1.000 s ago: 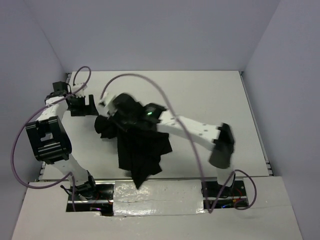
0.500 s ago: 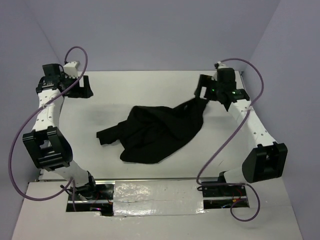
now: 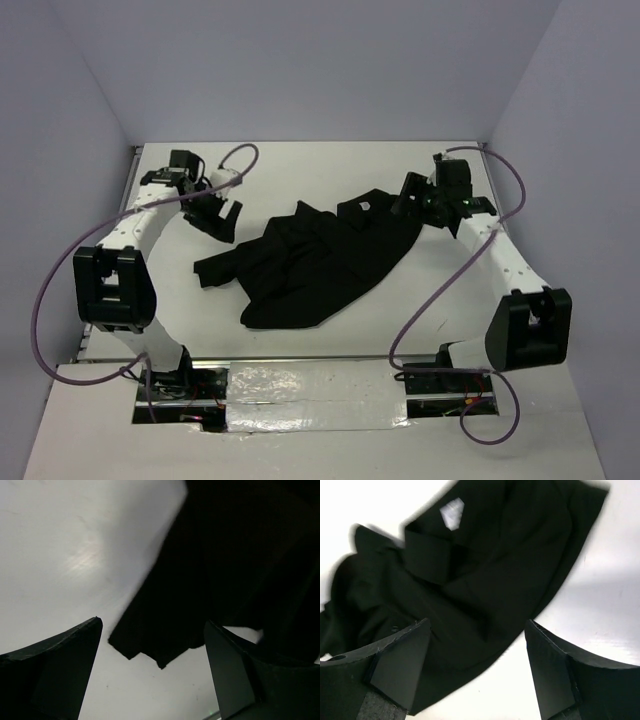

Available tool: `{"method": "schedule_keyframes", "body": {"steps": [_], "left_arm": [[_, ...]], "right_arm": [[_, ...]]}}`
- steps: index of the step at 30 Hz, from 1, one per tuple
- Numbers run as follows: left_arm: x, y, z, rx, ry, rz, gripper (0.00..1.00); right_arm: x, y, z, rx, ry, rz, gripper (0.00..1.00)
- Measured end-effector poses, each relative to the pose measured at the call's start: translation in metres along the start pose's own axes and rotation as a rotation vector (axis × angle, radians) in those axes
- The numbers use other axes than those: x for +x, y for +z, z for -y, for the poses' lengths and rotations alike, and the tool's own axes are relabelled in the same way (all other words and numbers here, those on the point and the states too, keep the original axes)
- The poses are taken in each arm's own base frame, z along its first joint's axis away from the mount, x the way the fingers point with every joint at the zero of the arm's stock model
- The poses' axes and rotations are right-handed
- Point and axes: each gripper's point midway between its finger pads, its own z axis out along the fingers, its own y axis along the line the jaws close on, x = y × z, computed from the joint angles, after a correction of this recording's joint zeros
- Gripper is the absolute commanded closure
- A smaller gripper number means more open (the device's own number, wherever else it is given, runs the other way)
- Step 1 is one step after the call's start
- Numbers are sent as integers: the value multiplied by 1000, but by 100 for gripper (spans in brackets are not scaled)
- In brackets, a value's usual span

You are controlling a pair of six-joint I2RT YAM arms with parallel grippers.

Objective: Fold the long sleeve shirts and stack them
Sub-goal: Flatten the shirt out

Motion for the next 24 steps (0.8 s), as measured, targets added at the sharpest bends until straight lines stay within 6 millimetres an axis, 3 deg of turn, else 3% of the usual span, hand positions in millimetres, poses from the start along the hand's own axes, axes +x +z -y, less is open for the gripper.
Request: {"method": "schedule_keyframes", "body": {"steps": [6, 8, 14, 15, 17, 18, 20, 21, 22, 23, 24], "left_arm": [[41, 18, 74, 166, 174, -114, 1], [47, 19, 93, 198, 236, -116, 1], [64, 39, 99, 220, 238, -147, 2], [67, 43, 100, 226, 238, -149, 4], [74, 50, 108, 247, 232, -166, 18], [77, 54, 112, 262, 231, -178, 38], [80, 63, 117, 288, 225, -199, 59], [82, 66, 119, 300, 221, -211, 70], [81, 68, 120, 313, 220, -217, 92], [79, 70, 121, 324, 212, -216, 100], [75, 71, 123, 338, 211, -207, 100]], "right_arm": [[36, 53, 25, 90, 55, -154, 17], [38, 72, 32, 126, 61, -186, 17], [32, 124, 55, 244, 38, -231, 22], [35, 127, 59, 261, 32, -245, 31], [43, 131, 67, 285, 17, -278, 51], [47, 132, 69, 293, 12, -292, 74], [54, 132, 72, 298, -1, -321, 100], [57, 131, 73, 300, -6, -332, 100], [58, 130, 73, 300, -6, -338, 100], [58, 130, 73, 297, -10, -339, 100], [56, 130, 72, 293, -14, -337, 100]]}}
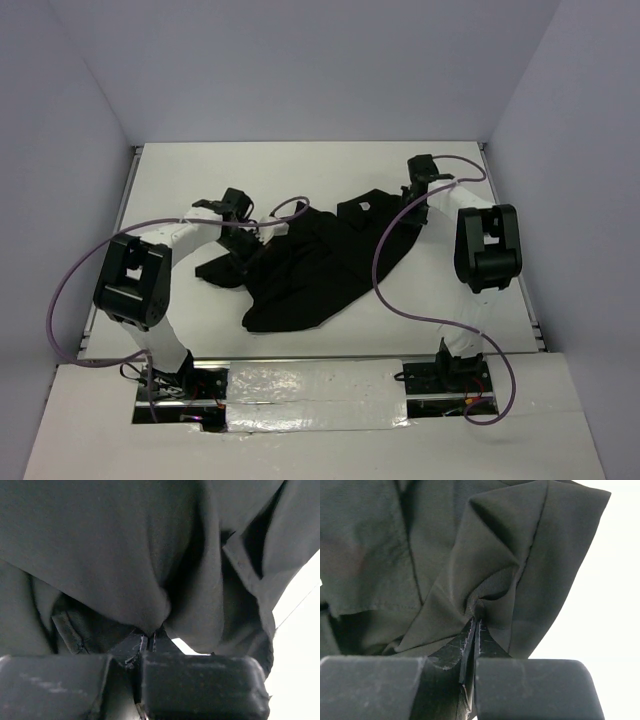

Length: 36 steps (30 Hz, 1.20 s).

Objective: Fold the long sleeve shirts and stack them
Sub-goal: Flatten the shirt out

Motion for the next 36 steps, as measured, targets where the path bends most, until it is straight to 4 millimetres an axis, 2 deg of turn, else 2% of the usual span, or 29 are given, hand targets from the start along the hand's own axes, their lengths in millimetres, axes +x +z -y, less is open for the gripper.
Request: {"method": "schedule_keyframes", "body": {"steps": [3, 5, 8, 11, 13, 15, 18, 24, 26, 28, 30, 32, 34, 36], "left_arm": [[-15, -4, 1, 12, 2, 42, 100], [-25, -8, -4, -7, 3, 70, 100], [-39, -17, -19, -61, -20, 115, 100], [-60, -46, -51, -157, -68, 195, 100], [-84, -81, -79, -252, -90, 283, 100], [-111, -126, -105, -361, -86, 387, 100], [-150, -194, -125, -500, -41, 530, 100], [-211, -327, -108, -672, 74, 760, 100], [-220, -371, -100, -744, 104, 835, 100], [-217, -400, -92, -800, 111, 873, 100], [-206, -409, -87, -821, 96, 870, 100], [-195, -401, -84, -807, 76, 841, 100], [-181, -382, -87, -776, 42, 792, 100], [-161, -352, -98, -736, -11, 723, 100]], "right_arm": [[-4, -7, -5, -32, -22, 13, 100], [-11, -21, -11, -67, -37, 42, 100], [-31, -63, -28, -160, -63, 139, 100], [-58, -127, -47, -273, -96, 296, 100], [-76, -173, -59, -342, -125, 406, 100], [-92, -218, -69, -404, -155, 512, 100], [-108, -275, -78, -470, -193, 639, 100], [-146, -396, -75, -539, -240, 907, 100], [-146, -436, -74, -567, -272, 996, 100], [-131, -466, -77, -609, -315, 1056, 100], [-109, -480, -76, -645, -346, 1083, 100], [-85, -484, -73, -667, -371, 1095, 100], [-65, -473, -71, -683, -382, 1073, 100], [-46, -451, -67, -692, -380, 1045, 100]]}}
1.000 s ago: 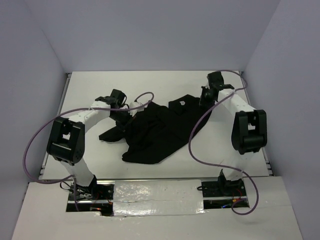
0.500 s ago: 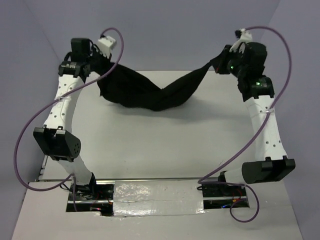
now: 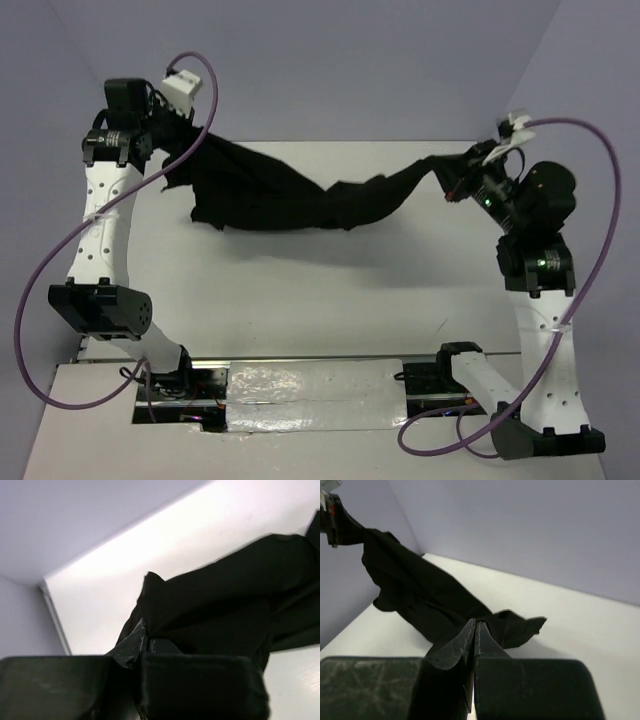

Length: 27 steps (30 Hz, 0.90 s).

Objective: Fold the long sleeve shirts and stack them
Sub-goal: Flatten the shirt out

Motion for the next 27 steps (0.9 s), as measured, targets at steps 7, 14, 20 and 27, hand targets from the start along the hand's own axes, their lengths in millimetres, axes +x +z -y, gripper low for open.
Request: {"method": "schedule_keyframes", "body": {"steps": [7, 14, 20, 27], "left_arm": [[210, 53, -7, 26, -256, -488, 49], [274, 59, -18, -16, -343, -614, 30], [156, 56, 105, 222, 90, -334, 51], [268, 63, 141, 345, 120, -655, 34]], "right_arm": [[208, -3, 56, 207, 306, -375, 100], [354, -51, 74, 452, 622, -729, 100], [350, -48, 77, 472, 628, -701, 100], [344, -48, 78, 474, 609, -677, 100]]}}
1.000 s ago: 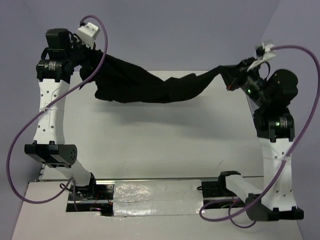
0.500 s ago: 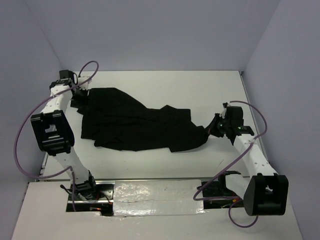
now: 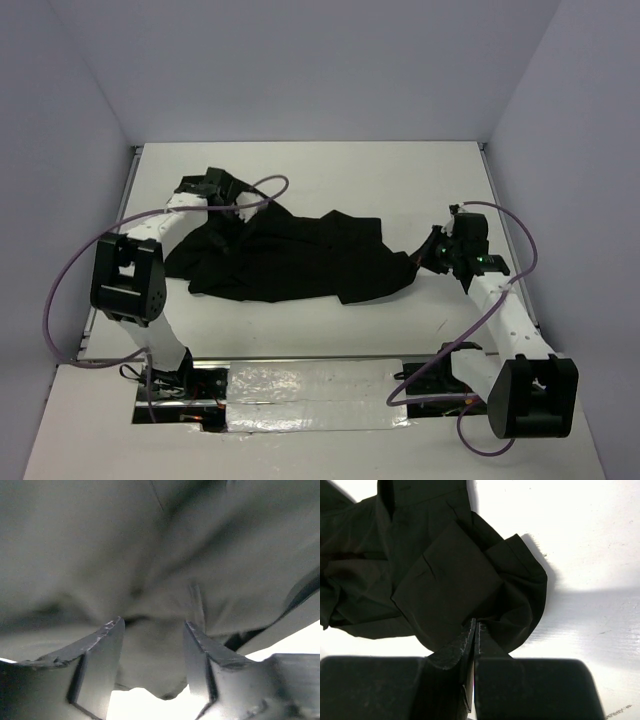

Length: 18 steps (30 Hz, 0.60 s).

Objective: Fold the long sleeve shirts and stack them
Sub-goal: Flatten the shirt out

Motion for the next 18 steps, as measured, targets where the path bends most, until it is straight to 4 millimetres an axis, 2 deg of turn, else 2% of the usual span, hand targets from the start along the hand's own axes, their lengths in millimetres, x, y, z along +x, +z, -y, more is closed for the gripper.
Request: {"method": "schedule_keyframes", "body": {"steps": [2, 4, 7, 12, 13, 15, 16, 17, 18], "left_arm": [[36, 20, 14, 47, -16, -121, 29], [52, 25, 29, 89, -14, -179, 24], [48, 27, 39, 115, -4, -166, 23], [43, 35, 37, 95, -6, -138, 24], [43, 37, 36, 85, -9, -141, 26], [43, 42, 32, 62, -8, -150, 38], [43, 45, 30, 50, -2, -156, 45], [43, 47, 28, 37, -1, -162, 59], [43, 48, 27, 28, 3, -163, 66]], "right_arm": [[0, 0, 0, 1, -3, 2, 100], [0, 0, 1, 3, -5, 3, 100], [0, 1, 2, 2, -8, 6, 100], [5, 4, 5, 6, -5, -3, 100], [6, 4, 6, 7, -5, -3, 100], [7, 4, 6, 8, -4, -6, 100], [7, 5, 6, 8, -4, -5, 100], [6, 5, 6, 8, -5, -5, 100], [6, 5, 6, 8, -6, -4, 100]]}}
